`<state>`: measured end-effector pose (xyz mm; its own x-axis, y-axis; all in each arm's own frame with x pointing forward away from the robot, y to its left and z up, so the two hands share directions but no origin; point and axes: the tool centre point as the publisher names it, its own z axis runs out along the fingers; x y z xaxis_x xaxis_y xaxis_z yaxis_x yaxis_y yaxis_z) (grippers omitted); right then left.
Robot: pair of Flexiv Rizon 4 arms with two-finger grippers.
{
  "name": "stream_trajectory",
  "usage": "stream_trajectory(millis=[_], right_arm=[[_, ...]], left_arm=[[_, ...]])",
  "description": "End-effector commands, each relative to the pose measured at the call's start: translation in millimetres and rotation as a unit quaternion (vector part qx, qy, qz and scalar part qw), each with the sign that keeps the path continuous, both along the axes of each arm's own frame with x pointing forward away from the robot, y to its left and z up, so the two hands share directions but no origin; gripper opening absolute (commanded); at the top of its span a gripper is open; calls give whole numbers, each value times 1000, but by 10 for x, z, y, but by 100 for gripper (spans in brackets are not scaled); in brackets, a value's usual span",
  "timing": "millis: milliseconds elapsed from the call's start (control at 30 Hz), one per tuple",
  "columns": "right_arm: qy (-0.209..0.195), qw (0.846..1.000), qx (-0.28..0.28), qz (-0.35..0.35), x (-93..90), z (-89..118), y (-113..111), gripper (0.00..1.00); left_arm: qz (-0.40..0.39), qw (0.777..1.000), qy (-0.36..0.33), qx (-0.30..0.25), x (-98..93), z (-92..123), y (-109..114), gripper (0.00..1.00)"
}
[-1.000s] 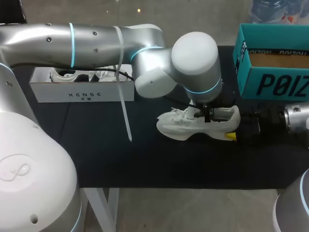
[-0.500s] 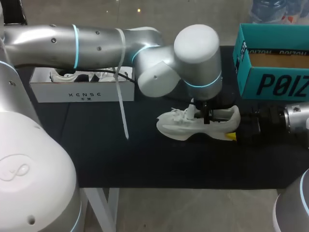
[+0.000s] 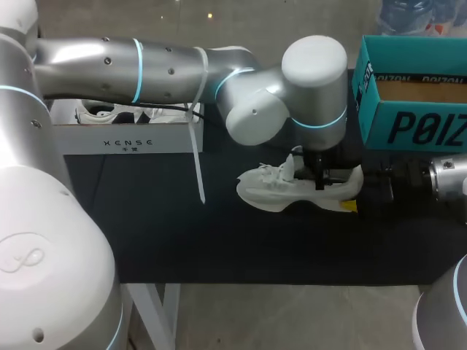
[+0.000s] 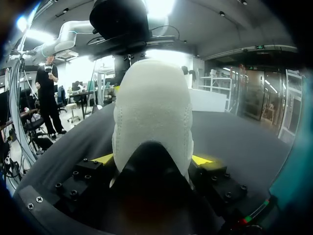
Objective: Take the shoe out of the shoebox, open the shoe tongue, remove and reinsert the insole, then place the shoe into the shoebox
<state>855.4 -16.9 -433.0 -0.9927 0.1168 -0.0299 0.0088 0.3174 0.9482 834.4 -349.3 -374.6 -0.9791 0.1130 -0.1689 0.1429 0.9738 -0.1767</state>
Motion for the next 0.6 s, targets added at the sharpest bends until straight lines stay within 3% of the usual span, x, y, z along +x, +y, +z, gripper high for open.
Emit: stream_trajectory(millis=[33, 100, 133, 267, 433, 600], right_arm=[[0, 1000, -1, 0, 24, -42, 10, 0], [0, 1000, -1, 0, 24, -42, 10, 0], [0, 1000, -1, 0, 24, -42, 10, 0], [0, 1000, -1, 0, 24, -42, 10, 0], [0, 1000, -1, 0, 24, -42, 10, 0], [0, 1000, -1, 0, 24, -42, 10, 0]], left_arm=[[2, 1000, 5, 7, 15, -2, -39, 26], [5, 1000, 6, 10, 17, -12, -37, 27], [5, 1000, 6, 11, 14, -23, -35, 31], [6, 1000, 7, 15, 20, -54, -30, 24], [6, 1000, 8, 17, 19, -83, -33, 7], [3, 1000, 7, 20, 13, -136, -41, 18]])
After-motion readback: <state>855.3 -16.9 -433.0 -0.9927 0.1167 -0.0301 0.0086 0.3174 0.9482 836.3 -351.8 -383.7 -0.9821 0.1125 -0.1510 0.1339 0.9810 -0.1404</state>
